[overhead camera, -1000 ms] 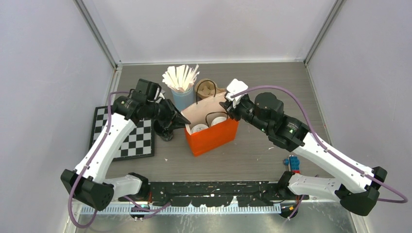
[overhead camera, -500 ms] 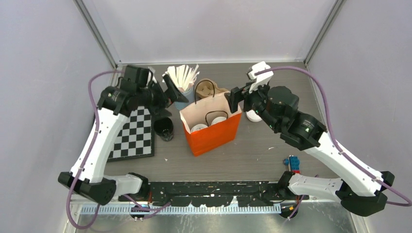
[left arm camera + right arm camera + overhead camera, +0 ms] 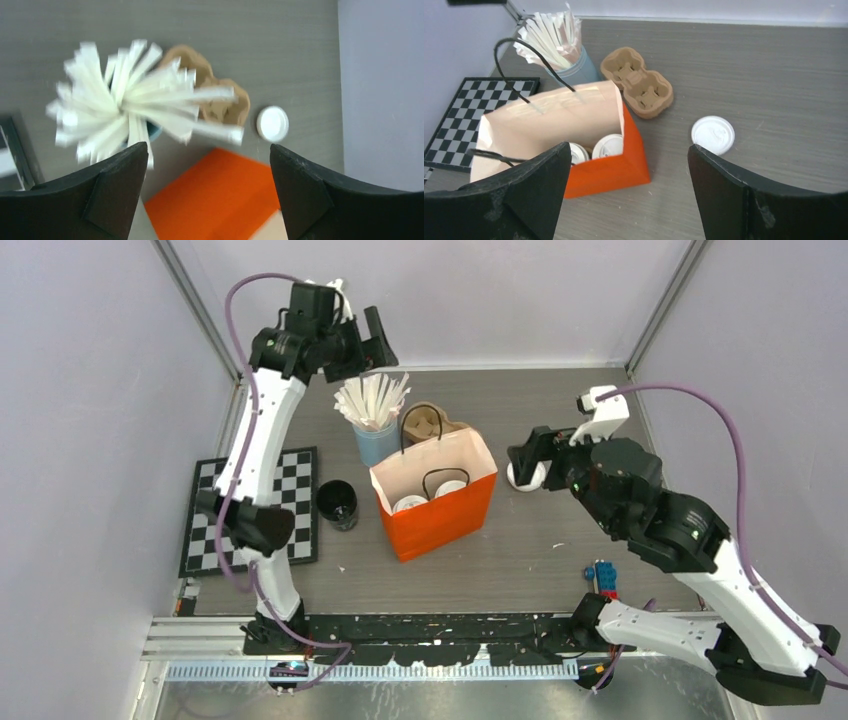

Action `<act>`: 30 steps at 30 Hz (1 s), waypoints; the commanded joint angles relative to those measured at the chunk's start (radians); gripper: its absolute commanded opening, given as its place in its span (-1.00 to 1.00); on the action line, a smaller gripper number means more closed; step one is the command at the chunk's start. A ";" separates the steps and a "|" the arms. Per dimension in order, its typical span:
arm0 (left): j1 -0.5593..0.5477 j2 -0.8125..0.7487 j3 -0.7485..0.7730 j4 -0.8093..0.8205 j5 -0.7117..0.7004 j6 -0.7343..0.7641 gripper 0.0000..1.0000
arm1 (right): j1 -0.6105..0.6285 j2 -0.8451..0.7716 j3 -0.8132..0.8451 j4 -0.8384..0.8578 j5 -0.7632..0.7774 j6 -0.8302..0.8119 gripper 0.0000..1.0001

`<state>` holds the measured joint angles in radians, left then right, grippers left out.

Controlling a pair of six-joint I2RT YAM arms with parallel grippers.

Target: Pack the takeout coffee

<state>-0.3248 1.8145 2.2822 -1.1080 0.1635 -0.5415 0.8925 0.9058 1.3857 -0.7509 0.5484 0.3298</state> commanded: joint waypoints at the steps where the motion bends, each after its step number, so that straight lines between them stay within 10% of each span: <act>1: 0.006 0.216 0.231 0.089 -0.023 0.086 0.81 | -0.004 -0.069 -0.032 -0.089 0.031 0.100 0.80; 12: -0.004 0.234 -0.012 0.479 0.036 0.236 0.36 | -0.003 -0.143 -0.108 -0.130 0.044 0.049 0.81; 30: -0.047 0.045 -0.178 0.549 0.066 0.256 0.35 | -0.003 -0.060 -0.123 -0.083 0.038 -0.010 0.83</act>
<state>-0.3500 1.9793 2.1571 -0.6159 0.2108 -0.3138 0.8925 0.8467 1.2659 -0.8883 0.5755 0.3370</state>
